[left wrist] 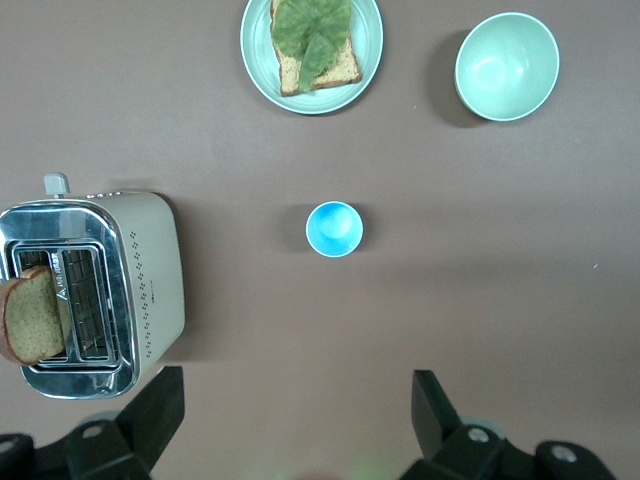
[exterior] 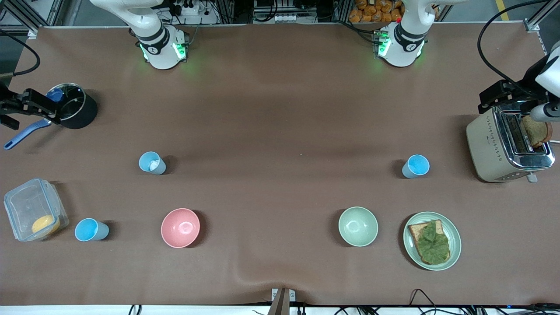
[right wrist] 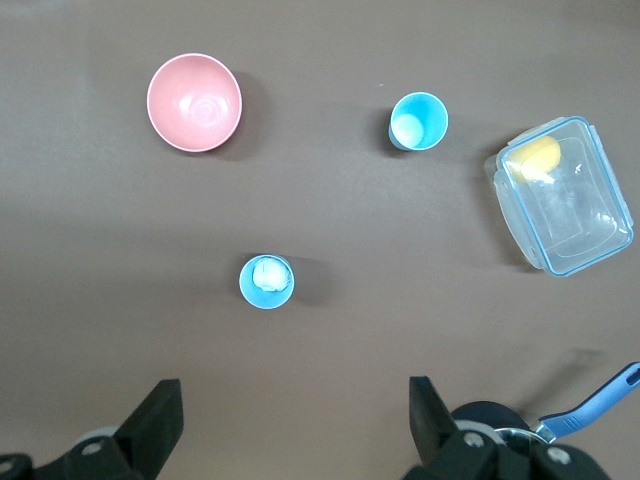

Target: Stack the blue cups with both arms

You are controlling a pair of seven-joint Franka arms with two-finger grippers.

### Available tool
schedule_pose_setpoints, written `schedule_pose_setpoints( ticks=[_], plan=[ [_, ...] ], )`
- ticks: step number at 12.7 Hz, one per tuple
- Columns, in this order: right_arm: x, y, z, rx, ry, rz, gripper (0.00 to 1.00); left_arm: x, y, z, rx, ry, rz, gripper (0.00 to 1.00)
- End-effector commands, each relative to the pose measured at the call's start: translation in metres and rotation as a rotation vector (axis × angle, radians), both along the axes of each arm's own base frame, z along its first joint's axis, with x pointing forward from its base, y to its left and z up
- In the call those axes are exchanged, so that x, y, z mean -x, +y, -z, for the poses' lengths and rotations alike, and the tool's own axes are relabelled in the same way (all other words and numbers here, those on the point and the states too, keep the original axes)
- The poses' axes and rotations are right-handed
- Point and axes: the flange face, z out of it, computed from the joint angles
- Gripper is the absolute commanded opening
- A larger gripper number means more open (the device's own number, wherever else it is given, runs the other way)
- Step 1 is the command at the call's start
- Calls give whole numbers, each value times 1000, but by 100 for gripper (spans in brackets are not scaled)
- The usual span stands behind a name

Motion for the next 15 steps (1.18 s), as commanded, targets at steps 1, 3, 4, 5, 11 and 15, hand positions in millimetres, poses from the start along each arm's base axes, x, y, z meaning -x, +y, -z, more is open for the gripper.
schedule_pose_setpoints(
  ticks=[1, 3, 4, 5, 11, 15],
  plan=[
    [-1, -2, -2, 19, -2, 2, 100, -2, -6, 8, 7, 23, 8, 100],
    [-1, -3, -2, 18, -2, 5, 100, -5, -5, 14, 12, 35, 5, 100],
    [-1, -3, -2, 18, -2, 3, 100, -11, -3, 25, 17, 56, 2, 100],
    [-1, -3, -2, 18, -2, 3, 100, -11, -2, 26, 24, 58, -1, 100],
    [-6, -16, 9, 20, 16, 26, 100, -19, 1, 74, 5, 115, -20, 100],
    [-7, -35, 17, 15, 32, 60, 100, -21, 1, 109, 5, 116, -22, 100]
  ],
)
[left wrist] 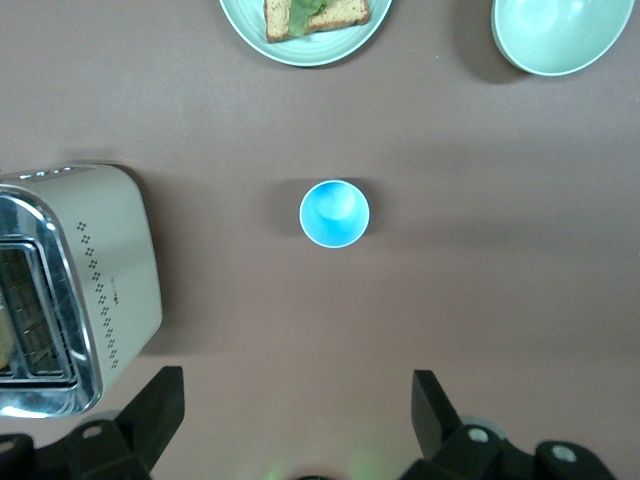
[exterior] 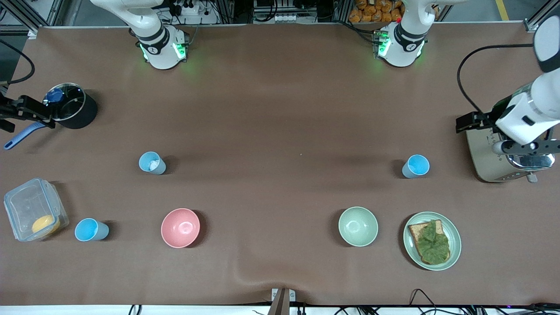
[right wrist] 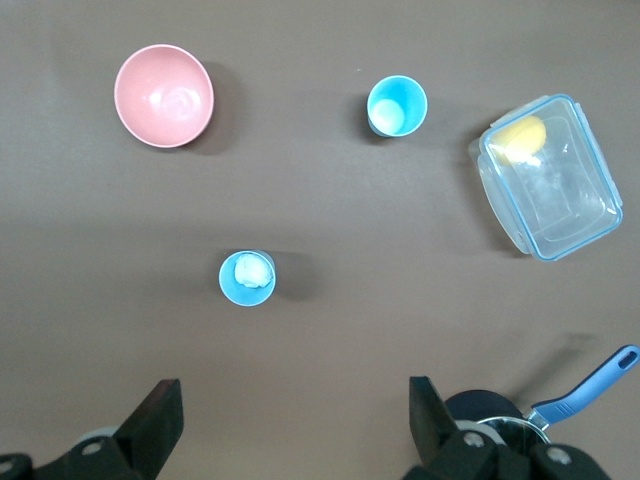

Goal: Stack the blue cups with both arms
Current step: 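Reach the left gripper to one blue cup while the right gripper reaches another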

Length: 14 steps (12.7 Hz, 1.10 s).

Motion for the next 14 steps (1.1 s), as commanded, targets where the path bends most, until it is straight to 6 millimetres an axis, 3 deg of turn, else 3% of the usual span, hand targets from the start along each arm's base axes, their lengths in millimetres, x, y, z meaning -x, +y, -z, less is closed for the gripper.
schedule_pose_setpoints(
  ticks=[1, 4, 8, 10, 11, 14],
  plan=[
    [-2, -10, 5, 8, 12, 17, 100, 3, 0, 12, 5, -1, -17, 100],
    [-4, -7, 10, 3, 29, 15, 100, 7, 7, 54, 2, -1, -27, 100],
    [-23, 19, 38, -6, 59, -25, 100, 9, 9, 99, 4, -24, -30, 100],
    [-24, 18, 43, -42, 59, -25, 100, 14, 11, 123, 5, -37, -32, 100],
    [-25, 22, 55, -44, 77, -32, 100, 16, 13, 133, 5, -40, -34, 100],
    [-26, 39, 122, -46, 81, -52, 100, 19, 13, 158, 6, -52, -34, 100]
  ],
)
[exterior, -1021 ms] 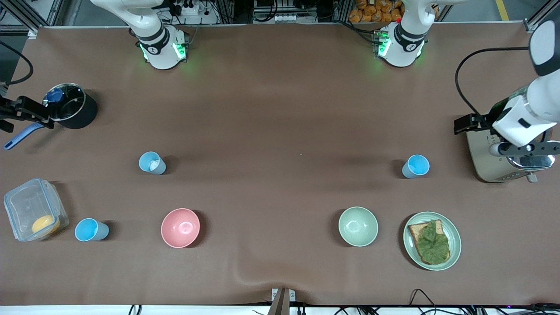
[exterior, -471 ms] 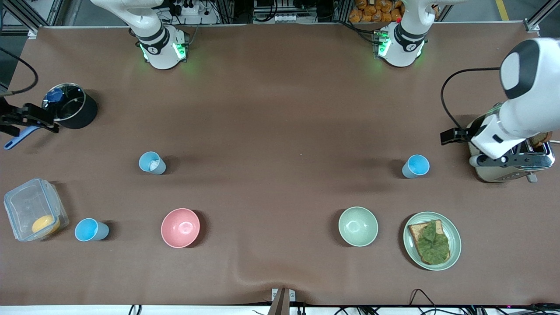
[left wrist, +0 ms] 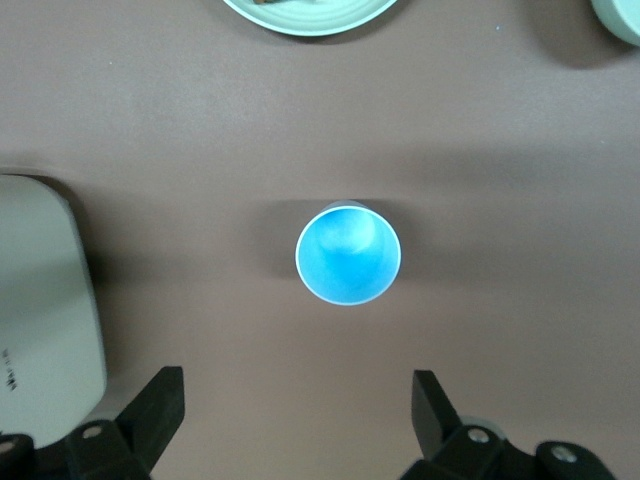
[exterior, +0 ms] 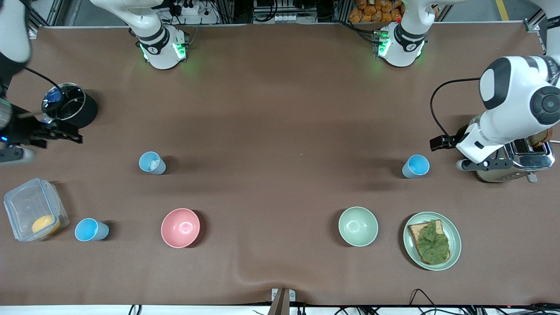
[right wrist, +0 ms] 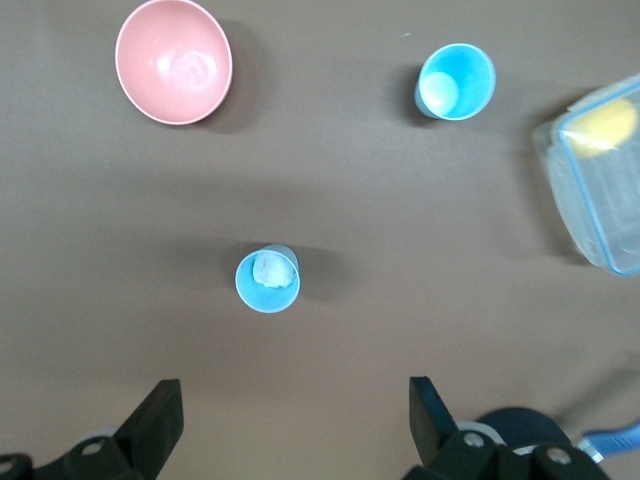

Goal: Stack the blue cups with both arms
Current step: 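Reach the left gripper to one blue cup while the right gripper reaches another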

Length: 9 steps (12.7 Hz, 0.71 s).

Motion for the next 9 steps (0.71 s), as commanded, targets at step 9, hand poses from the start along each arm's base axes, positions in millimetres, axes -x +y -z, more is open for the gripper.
schedule_pose_setpoints(
  ticks=[9],
  plan=[
    [42, 25, 178, -39, -19, 41, 100, -14, 8, 88, 2, -9, -17, 100]
  ],
)
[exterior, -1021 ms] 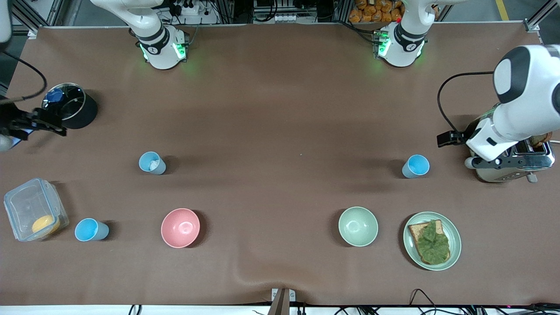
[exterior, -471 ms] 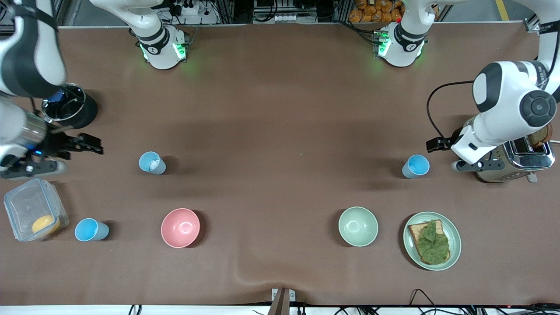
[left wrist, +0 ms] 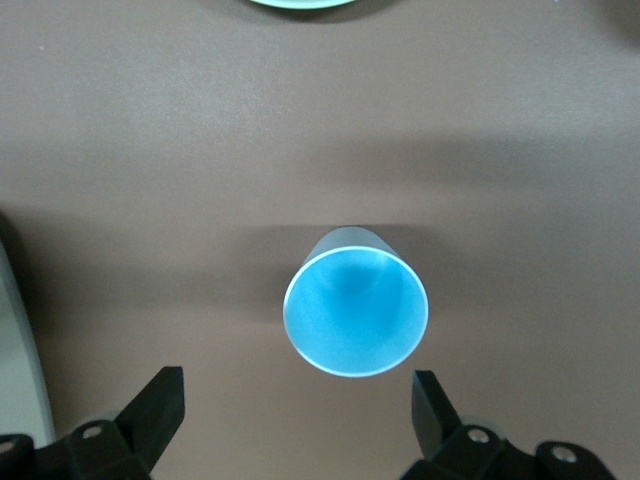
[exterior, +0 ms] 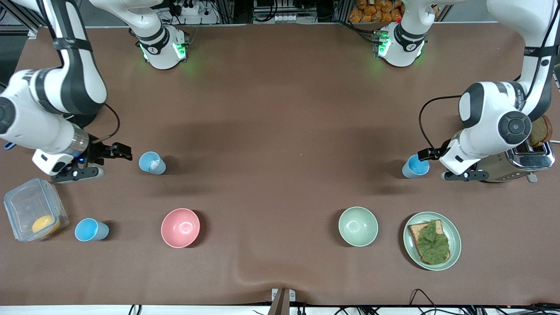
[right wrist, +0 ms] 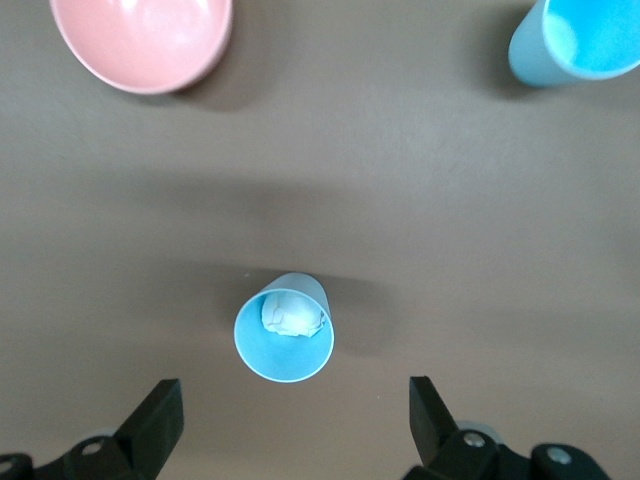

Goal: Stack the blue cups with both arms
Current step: 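Reach the left gripper to one blue cup while the right gripper reaches another, then close the left gripper on its blue cup while the right gripper grasps another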

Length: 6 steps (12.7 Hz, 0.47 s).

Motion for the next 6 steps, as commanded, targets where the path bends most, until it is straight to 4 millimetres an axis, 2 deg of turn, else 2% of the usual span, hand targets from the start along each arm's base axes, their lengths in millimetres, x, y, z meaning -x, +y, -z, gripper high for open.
schedule_pose_setpoints(
  ticks=[1, 3, 4, 6],
  plan=[
    [25, -4, 29, -10, -19, 37, 100, -7, 11, 15, 5, -26, -21, 99],
    [28, -9, 57, -1, -16, 47, 100, -9, 12, 30, 4, -26, -22, 93],
    [28, -13, 72, 3, -13, 55, 100, -8, 11, 37, 4, -17, -21, 84],
    [41, -15, 97, 10, -35, 57, 100, -7, 9, 48, 3, 0, -17, 69]
  ],
)
